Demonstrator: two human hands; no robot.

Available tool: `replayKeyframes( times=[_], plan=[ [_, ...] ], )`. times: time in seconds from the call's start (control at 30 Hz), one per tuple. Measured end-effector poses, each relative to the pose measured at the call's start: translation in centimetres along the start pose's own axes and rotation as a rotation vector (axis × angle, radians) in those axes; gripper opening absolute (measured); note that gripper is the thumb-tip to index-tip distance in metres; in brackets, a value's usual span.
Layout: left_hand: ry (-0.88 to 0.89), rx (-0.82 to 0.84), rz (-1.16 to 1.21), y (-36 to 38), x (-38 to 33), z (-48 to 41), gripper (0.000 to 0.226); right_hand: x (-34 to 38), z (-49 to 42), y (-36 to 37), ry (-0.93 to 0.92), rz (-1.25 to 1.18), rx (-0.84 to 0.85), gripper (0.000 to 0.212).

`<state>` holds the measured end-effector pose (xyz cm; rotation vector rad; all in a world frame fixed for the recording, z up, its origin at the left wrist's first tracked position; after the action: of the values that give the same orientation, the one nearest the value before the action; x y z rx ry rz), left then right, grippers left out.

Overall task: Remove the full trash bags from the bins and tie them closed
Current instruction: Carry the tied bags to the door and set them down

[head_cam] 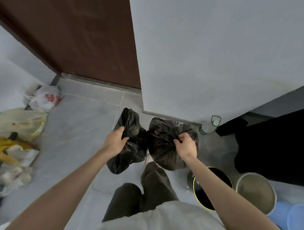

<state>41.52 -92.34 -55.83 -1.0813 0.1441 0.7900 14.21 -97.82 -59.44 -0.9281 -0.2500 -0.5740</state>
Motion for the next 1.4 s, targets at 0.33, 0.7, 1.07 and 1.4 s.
replayKeyframes(
  times=[0.33,0.7,1.07,1.4],
  plan=[
    [-0.009,0.047,0.039,3.0,1.5,-15.6,0.030,0.4,-12.3,5.4,0.249,-0.195,-0.007,0.028],
    [0.020,0.087,0.027,15.2,9.5,-30.3,0.020,-5.0,-25.7,17.2,0.339,-0.301,-0.076,0.013],
    [-0.008,0.022,0.033,23.4,15.1,-37.7,0.016,-9.5,-33.8,27.2,0.448,-0.417,-0.050,0.015],
    [-0.049,0.034,0.111,27.4,18.2,-39.7,0.025,-12.1,-35.6,33.6,0.534,-0.502,0.134,0.043]
  ],
)
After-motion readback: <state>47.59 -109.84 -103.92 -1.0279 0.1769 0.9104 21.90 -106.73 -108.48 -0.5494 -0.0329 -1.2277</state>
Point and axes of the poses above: each hand's wrist, its own z-axis away from the middle knuckle, its own y-axis out of the palm, x = y × z, the point moved 10 cm from there along -z, towards the middle knuckle, and after that the axes turned 7 degrees about z, right-handed, at the moved point
